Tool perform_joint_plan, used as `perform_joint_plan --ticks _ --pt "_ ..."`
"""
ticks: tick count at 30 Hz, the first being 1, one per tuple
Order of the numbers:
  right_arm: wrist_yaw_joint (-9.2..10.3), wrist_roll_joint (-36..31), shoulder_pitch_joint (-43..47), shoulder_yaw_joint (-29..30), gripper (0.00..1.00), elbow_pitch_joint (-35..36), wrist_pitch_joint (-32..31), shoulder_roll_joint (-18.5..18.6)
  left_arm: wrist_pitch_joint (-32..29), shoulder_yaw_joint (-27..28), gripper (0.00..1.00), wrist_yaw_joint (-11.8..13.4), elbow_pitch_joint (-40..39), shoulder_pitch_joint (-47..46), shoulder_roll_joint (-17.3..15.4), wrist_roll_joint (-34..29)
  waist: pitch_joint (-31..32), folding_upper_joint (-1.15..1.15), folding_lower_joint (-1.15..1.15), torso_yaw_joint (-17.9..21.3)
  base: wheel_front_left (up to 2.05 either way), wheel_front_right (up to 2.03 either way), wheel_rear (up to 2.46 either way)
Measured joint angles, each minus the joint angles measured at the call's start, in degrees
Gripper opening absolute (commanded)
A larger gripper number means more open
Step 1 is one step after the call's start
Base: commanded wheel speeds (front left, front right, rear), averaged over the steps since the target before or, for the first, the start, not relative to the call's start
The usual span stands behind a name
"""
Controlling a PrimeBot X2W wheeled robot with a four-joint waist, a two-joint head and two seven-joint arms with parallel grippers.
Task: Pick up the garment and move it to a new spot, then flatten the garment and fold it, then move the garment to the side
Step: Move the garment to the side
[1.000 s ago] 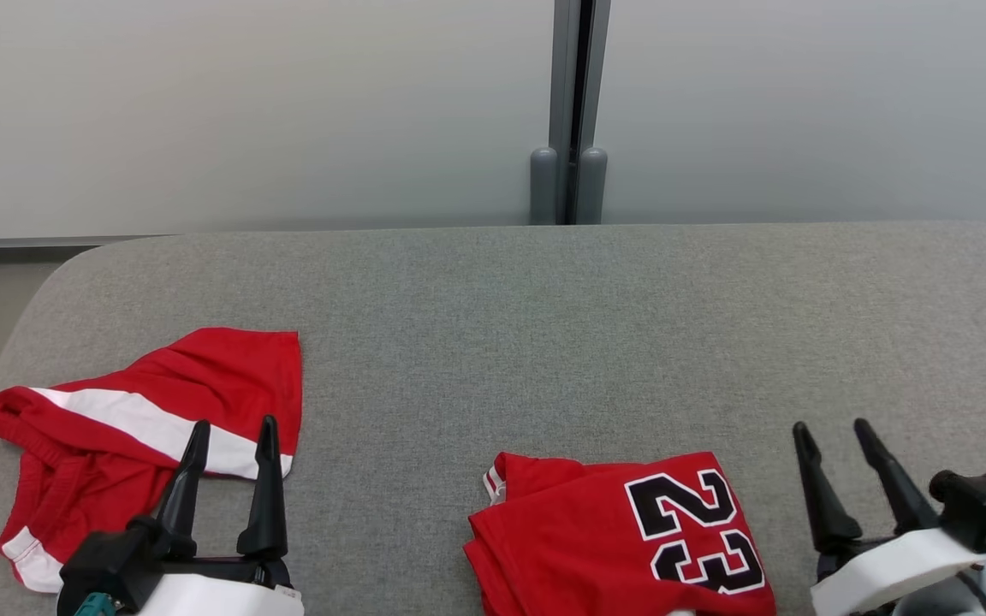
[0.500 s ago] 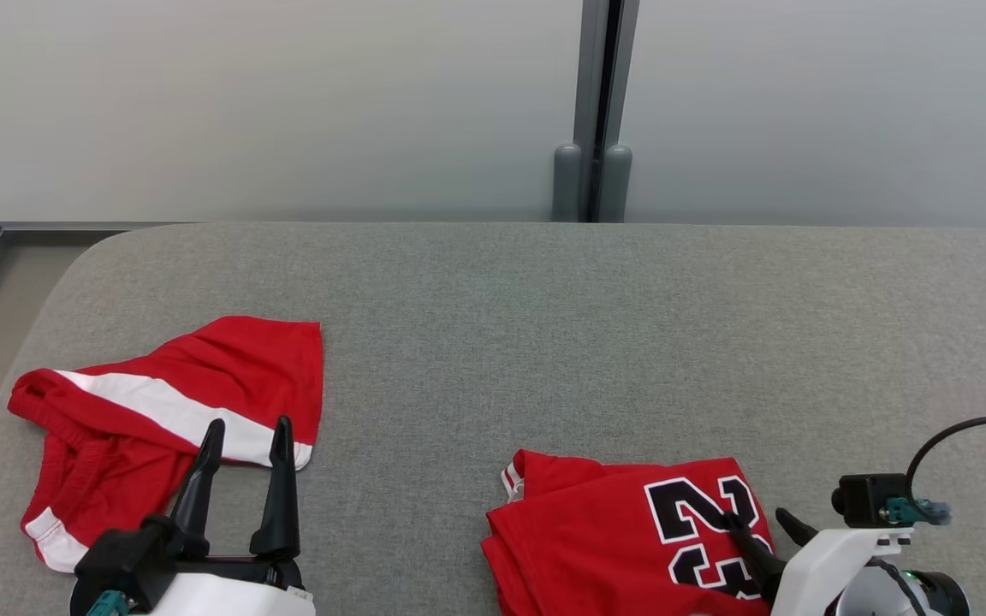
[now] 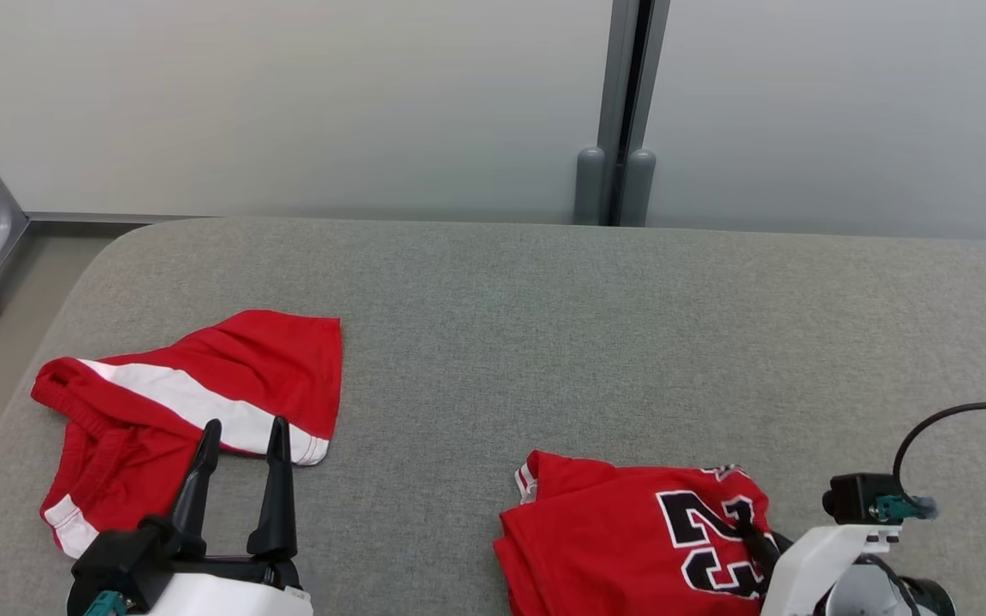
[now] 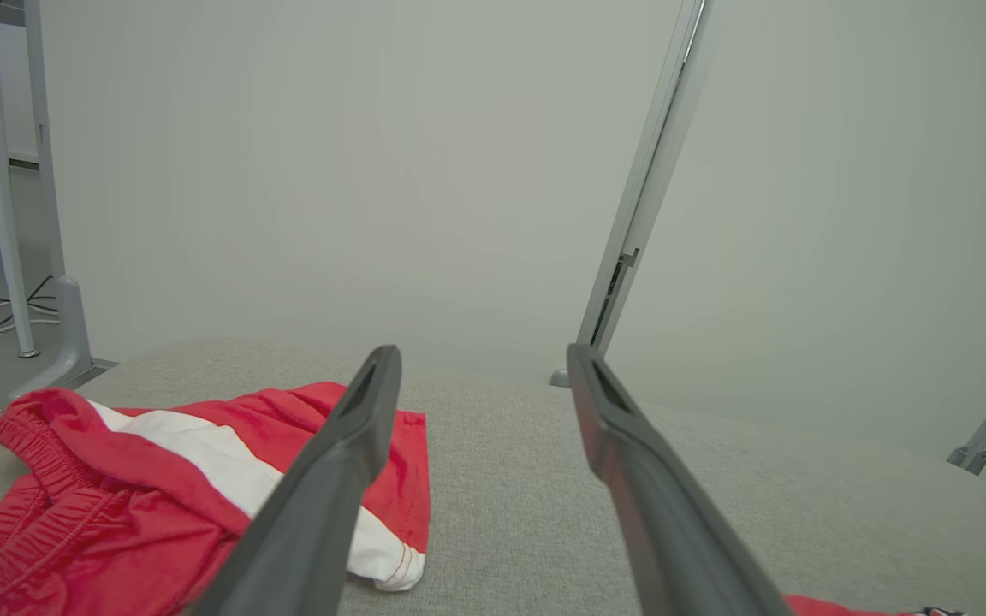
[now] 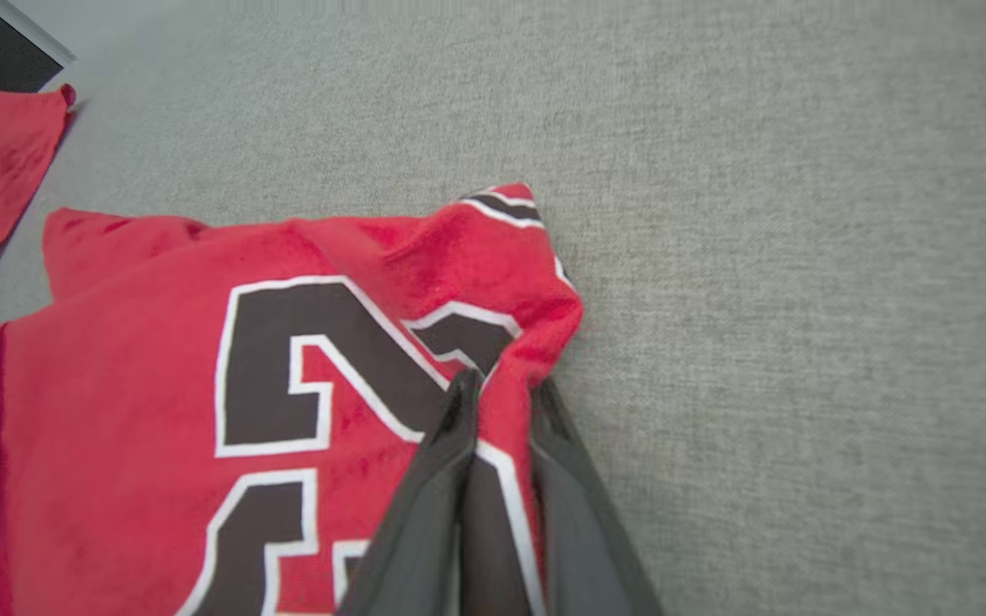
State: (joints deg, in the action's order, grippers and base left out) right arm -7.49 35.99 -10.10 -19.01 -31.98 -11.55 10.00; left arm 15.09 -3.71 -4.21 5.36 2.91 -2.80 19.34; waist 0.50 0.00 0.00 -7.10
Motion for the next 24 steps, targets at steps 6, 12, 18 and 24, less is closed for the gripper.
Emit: perform_joint_plan --ticks 6,12,18,24 --pt "0.0 0.8 -3.4 -2.6 0.0 2.6 3.6 1.9 0.0 -1.3 1.0 -0.3 -1.2 -0.6 0.0 -0.3 -0.1 0.0 0.0 1.9 0.0 0.0 0.0" --pt "0.0 1.0 -10.0 -5.7 0.0 3.7 4.6 5.3 0.0 -4.8 1.0 -0.8 -2.4 -3.4 0.0 -0.4 -1.3 0.0 0.0 6.1 0.0 0.0 0.0" --pt "0.0 1.6 -15.0 -5.8 0.0 3.4 6.1 7.4 0.0 -7.9 1.0 -1.5 -3.0 -6.1 0.0 -0.8 -3.9 0.0 0.0 10.4 0.0 0.0 0.0" --pt "0.0 2.0 -18.6 -5.1 0.0 2.8 8.4 8.8 0.0 -10.4 1.0 -2.1 -3.2 -9.0 0.0 -1.9 -7.4 0.0 0.0 15.0 0.0 0.0 0.0"
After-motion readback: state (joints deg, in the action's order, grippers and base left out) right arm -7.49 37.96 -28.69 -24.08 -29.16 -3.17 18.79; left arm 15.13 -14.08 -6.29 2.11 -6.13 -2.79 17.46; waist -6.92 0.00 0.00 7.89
